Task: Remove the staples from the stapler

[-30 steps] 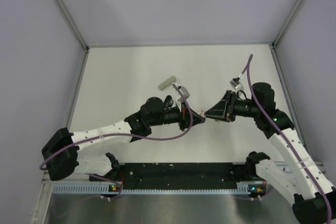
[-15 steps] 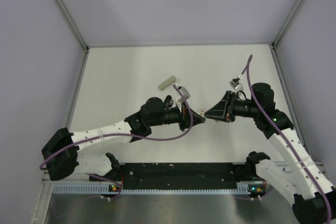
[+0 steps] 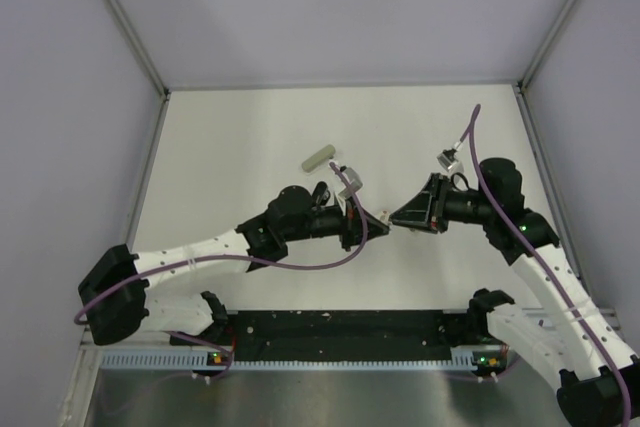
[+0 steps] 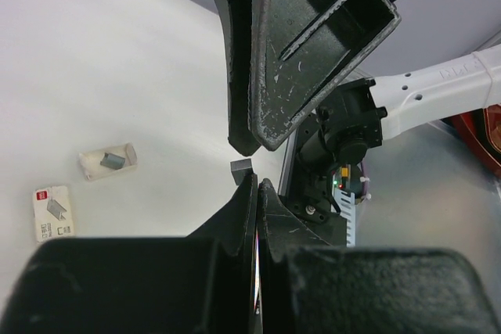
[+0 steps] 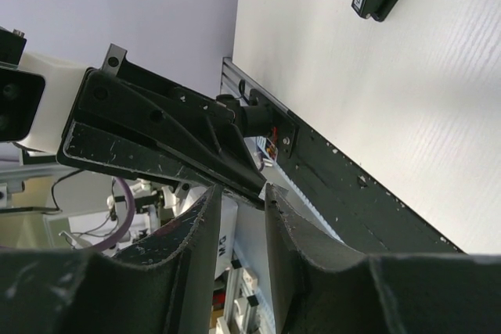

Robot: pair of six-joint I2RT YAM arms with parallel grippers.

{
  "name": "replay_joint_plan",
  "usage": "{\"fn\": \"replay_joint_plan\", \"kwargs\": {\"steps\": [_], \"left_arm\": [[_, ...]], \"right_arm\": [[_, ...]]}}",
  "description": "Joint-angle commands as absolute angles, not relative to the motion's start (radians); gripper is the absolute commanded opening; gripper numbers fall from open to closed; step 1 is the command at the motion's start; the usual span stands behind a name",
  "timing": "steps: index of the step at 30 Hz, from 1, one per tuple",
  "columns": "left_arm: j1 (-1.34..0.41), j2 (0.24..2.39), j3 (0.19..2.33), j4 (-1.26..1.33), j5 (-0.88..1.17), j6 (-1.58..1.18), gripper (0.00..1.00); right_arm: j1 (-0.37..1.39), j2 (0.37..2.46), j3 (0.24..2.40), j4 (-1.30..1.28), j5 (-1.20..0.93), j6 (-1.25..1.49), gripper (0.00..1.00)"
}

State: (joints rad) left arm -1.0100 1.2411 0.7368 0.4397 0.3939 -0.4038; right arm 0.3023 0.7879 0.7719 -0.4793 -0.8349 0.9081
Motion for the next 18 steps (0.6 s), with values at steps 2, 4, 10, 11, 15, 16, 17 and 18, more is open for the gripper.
{"fn": "replay_joint_plan", "kwargs": {"steps": [2,4,10,11,15,16,17,18], "left_arm": [[-1.017,1.2,0.782,0.456,0.379,-0.374,0.0],[-1.019,1.201,0.787,0.443,0.376,-0.367,0.0],[-1.023,1.221,0.808,0.405,0.367,-0.354,0.0],[-1.026,1.223,0.81,0.402,0.365,-0.353,0.0],[-1.031,1.236,0.821,0.394,0.364,-0.35,0.0],[-1.031,1.241,0.824,0.394,0.364,-0.35,0.0],[-1.032,1.244,0.824,0.396,0.364,-0.348,0.0],[-1.034,1.246,0.825,0.394,0.364,-0.345,0.0]], "right_arm": [[0.293,0.781,0.767,-0.48,-0.818,0.864,0.3],[0.291,0.781,0.765,-0.497,-0.802,0.848,0.3],[0.291,0.781,0.765,-0.526,-0.766,0.815,0.39],[0.291,0.781,0.767,-0.529,-0.765,0.812,0.4],[0.293,0.782,0.773,-0.528,-0.764,0.81,0.42],[0.291,0.782,0.776,-0.529,-0.764,0.808,0.42],[0.293,0.785,0.778,-0.529,-0.765,0.81,0.42],[0.291,0.784,0.778,-0.531,-0.765,0.81,0.43]]}}
